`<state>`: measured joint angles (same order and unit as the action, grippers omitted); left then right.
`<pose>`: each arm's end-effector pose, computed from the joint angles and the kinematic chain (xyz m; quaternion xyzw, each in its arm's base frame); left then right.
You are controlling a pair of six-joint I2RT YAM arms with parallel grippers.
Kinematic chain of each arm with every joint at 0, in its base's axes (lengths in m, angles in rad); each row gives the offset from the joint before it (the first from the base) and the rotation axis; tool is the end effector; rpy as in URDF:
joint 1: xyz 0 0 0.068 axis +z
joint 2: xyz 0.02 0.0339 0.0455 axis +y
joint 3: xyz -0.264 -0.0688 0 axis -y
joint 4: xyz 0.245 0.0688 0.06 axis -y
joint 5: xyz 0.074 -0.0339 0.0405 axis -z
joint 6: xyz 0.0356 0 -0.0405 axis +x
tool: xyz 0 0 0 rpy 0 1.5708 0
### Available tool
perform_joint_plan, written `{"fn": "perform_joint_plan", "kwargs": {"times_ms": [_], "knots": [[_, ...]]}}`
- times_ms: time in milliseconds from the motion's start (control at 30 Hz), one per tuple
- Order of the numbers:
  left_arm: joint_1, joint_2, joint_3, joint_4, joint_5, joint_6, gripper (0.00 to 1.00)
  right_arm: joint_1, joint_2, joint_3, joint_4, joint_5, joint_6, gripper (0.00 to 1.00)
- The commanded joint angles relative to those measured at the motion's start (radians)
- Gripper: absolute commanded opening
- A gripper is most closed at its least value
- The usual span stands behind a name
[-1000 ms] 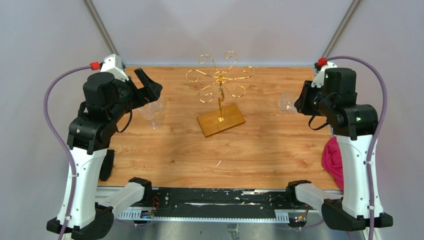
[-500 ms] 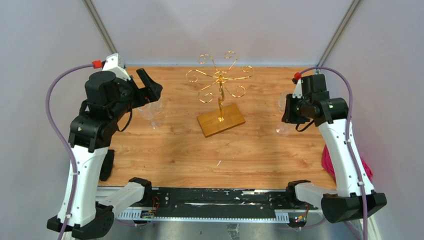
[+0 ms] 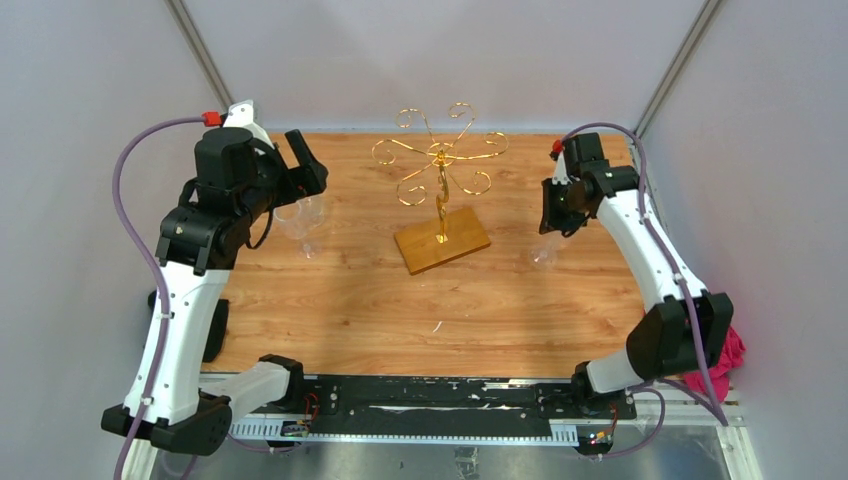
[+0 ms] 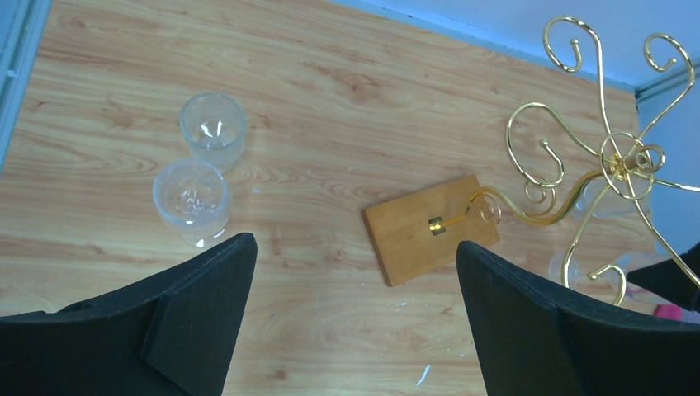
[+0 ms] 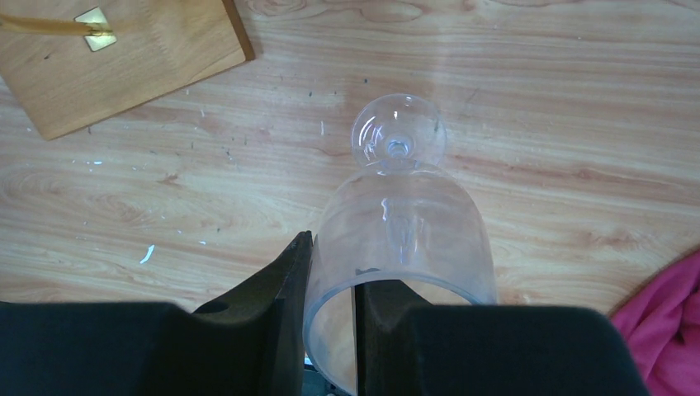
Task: Take the wine glass off the wine glass rack
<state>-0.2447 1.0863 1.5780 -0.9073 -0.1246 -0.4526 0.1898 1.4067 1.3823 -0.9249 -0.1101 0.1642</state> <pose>0.1803 -0.0405 0.4715 -0.1206 0.8281 -0.1372 0.5300 0.2811 0.0580 0.3390 -0.0290 0.9504 0.1053 0.2913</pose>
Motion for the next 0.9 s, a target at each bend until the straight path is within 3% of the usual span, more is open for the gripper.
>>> {"fn": "perform_joint_plan", "kwargs": {"times_ms": [0, 867], "knots": [[-0.005, -0.003, -0.007, 0.002, -0.02, 0.016, 0.97, 0.013, 0.088, 0.075, 0.048, -0.015, 0.007, 0.0], [-0.005, -0.02, -0.015, 0.005, -0.044, 0.02, 0.98, 0.012, 0.239, 0.154, 0.053, 0.072, -0.021, 0.0]]}}
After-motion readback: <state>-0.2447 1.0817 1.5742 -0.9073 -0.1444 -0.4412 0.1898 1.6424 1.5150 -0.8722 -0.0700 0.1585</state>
